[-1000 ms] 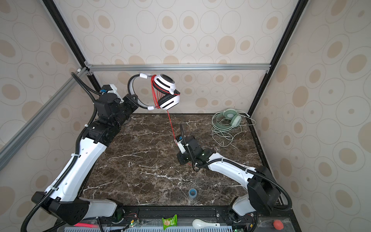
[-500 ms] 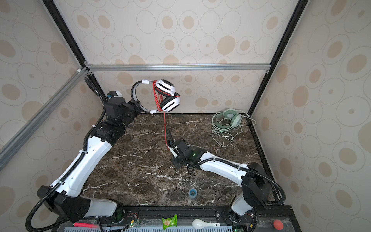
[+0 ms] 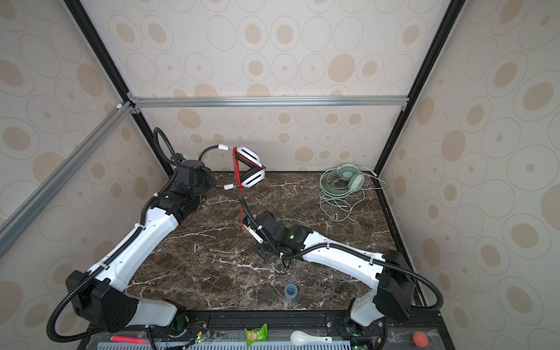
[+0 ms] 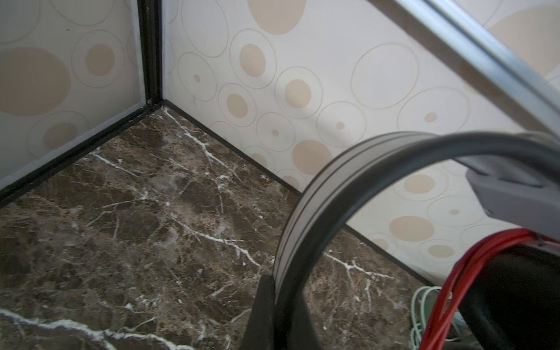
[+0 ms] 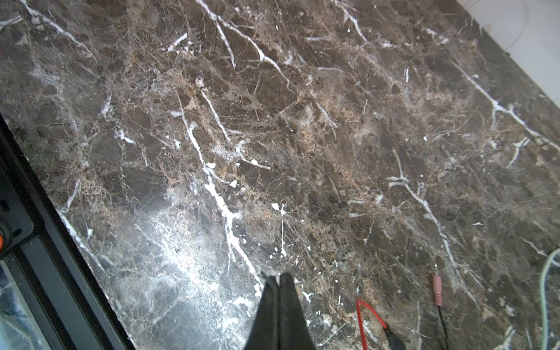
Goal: Wrap the headphones
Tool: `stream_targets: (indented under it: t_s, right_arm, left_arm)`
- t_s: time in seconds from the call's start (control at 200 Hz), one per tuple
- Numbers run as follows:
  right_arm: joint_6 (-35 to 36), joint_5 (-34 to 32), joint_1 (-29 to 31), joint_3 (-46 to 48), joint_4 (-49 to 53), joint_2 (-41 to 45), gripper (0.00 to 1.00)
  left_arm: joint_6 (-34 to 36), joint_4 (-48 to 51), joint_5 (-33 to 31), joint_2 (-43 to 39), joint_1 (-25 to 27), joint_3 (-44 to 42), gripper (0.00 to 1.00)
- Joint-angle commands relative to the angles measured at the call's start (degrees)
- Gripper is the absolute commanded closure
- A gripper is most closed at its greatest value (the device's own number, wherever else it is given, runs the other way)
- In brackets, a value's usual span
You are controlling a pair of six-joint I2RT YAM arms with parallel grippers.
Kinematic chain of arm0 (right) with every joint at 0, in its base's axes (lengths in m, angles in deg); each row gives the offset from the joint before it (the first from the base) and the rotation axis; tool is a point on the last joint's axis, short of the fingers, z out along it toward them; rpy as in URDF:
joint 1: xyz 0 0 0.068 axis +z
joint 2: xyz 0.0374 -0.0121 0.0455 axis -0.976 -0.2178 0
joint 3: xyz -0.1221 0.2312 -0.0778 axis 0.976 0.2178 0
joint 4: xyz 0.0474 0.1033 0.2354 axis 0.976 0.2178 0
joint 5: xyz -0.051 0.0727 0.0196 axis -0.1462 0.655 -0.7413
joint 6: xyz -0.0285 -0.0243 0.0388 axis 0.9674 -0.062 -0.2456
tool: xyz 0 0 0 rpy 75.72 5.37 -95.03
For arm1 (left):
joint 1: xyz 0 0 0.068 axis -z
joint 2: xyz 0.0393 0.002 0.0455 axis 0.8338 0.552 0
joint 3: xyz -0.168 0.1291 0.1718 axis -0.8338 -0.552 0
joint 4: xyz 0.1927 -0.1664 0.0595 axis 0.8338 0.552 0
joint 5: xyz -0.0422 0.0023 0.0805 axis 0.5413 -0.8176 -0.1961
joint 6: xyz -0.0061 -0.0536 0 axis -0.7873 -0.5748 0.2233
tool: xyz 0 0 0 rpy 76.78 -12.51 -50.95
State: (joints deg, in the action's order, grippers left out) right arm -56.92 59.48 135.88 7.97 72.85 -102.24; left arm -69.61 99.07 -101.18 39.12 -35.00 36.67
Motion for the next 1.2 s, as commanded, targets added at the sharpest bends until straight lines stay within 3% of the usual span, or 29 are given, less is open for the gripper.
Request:
stream_targets:
  t_s: [0.0,0.175,0.38,0.5,0.645,0.9,1.195]
  right_arm:
    - [3.9,-3.2,0.1,-4.8,3.7,0.7,1.00]
    - [8.2,-7.8,-0.5,-14.0,9.2,-3.5,1.00]
    - [8.6,-7.6,-5.8,-23.4,13.1,-5.7,1.00]
    - [9.1,-8.4,-9.4,-27.8,15.0,-7.0,1.00]
    - [10.7,-9.7,-12.7,-32.8,17.0,-9.6,1.00]
    - [11.5,-9.1,-16.2,-40.5,19.7,-14.0,1.00]
    - [7.5,-5.5,-19.0,-36.4,17.1,-12.5,1.00]
  left_arm:
    - [6.2,-3.3,-5.6,-2.4,1.9,-0.9,1.00]
    - [15.9,-2.9,-9.7,-4.8,5.0,-5.4,1.00]
    - [27.6,-5.1,-6.9,-9.7,6.9,-11.6,1.00]
    - [32.9,-5.6,-3.1,-12.9,7.1,-14.1,1.00]
    - [38.5,-6.3,7.7,-16.5,7.2,-17.2,1.00]
    - [40.7,-3.5,20.7,-19.6,7.2,-20.0,1.00]
    - [39.2,-2.1,24.9,-21.9,7.1,-19.5,1.00]
